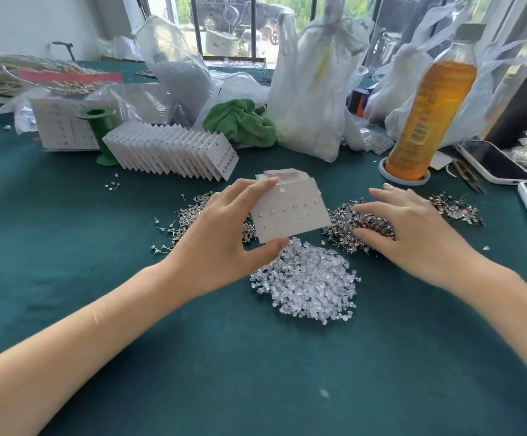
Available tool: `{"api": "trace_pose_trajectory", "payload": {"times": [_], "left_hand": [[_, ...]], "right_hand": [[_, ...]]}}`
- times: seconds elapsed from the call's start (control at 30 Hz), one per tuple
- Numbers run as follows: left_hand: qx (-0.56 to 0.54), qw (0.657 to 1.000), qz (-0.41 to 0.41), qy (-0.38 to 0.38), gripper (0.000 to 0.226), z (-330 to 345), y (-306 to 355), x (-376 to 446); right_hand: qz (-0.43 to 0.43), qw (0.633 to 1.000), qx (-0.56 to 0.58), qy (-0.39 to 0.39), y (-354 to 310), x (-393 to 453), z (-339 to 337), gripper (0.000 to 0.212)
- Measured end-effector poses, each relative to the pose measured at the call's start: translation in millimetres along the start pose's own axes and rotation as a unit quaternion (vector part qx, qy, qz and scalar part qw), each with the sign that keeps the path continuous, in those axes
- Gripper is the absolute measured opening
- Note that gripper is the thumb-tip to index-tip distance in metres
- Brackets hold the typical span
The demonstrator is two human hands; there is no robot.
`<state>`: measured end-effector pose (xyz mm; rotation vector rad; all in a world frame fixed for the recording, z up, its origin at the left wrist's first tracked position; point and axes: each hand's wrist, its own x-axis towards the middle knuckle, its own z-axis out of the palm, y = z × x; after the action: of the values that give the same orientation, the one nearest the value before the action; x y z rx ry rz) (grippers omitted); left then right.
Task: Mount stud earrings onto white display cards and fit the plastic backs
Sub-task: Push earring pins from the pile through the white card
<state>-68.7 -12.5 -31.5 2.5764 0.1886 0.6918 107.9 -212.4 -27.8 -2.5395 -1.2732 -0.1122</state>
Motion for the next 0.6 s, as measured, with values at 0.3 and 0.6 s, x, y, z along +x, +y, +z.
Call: {"api": "trace_pose_trajectory", "payload": {"times": [0.3, 0.6], "left_hand": [[0.004, 1.0, -0.013, 0.0, 0.074, 1, -2, -1], [0.014, 1.0, -0.001, -0.011, 0.073, 2, 2, -3]], "right_hand": [[-0.034, 0.998, 0.032, 0.045, -5, 0, -3, 0.007], [0.012, 0.977, 0.197, 0.082, -1, 3, -19, 0.013]]}}
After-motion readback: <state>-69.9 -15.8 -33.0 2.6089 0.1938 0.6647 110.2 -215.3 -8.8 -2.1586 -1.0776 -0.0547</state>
